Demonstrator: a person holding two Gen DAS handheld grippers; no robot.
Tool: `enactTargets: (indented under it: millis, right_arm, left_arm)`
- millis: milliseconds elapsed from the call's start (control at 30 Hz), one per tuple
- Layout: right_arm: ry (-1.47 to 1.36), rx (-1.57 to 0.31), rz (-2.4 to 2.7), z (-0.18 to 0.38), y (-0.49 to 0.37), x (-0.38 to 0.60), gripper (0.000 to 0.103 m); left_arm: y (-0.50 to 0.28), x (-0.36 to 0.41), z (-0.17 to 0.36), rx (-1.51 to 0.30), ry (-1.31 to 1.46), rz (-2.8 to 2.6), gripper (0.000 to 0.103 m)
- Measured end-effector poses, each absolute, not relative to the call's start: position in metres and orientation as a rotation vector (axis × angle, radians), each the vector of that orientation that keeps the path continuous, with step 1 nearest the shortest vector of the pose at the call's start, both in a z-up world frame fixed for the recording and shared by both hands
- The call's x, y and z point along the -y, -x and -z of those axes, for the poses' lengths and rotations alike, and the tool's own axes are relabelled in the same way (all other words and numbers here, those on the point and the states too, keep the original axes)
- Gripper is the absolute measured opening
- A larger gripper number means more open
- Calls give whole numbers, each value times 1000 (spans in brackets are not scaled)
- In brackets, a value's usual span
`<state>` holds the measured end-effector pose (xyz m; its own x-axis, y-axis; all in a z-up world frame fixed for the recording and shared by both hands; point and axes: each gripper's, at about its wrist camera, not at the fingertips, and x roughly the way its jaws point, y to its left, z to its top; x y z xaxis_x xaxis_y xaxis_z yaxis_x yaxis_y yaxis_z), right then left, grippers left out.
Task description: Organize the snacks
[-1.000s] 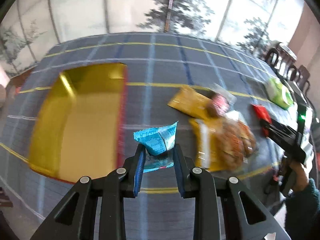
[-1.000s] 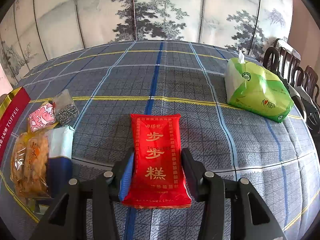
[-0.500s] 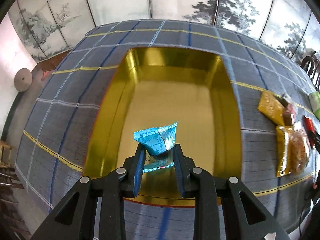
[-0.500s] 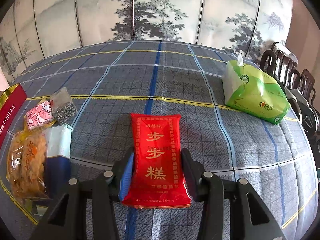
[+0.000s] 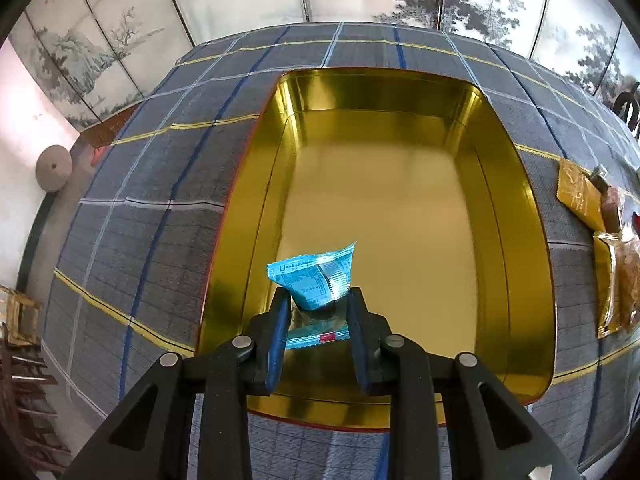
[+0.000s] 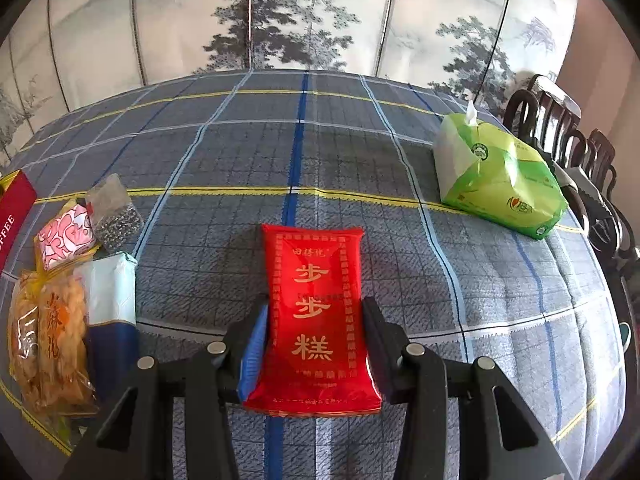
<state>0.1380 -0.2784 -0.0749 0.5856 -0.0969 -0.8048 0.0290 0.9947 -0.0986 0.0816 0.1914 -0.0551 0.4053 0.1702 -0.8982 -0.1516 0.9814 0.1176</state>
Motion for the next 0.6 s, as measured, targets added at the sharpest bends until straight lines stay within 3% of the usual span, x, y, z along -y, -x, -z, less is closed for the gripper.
enactTargets:
  millis: [267, 433, 600]
  right_arm:
    - [88, -968, 125, 72, -143, 271, 44]
    - [75, -969, 146, 72, -140, 268, 43]
    - [46, -966, 164, 68, -137, 269, 43]
  left_arm:
    - [-77, -187, 58, -1140, -78, -191, 30]
    - [-74, -186, 57, -1127, -67, -182, 48]
    - [-67, -190, 45, -1078, -8, -171, 60]
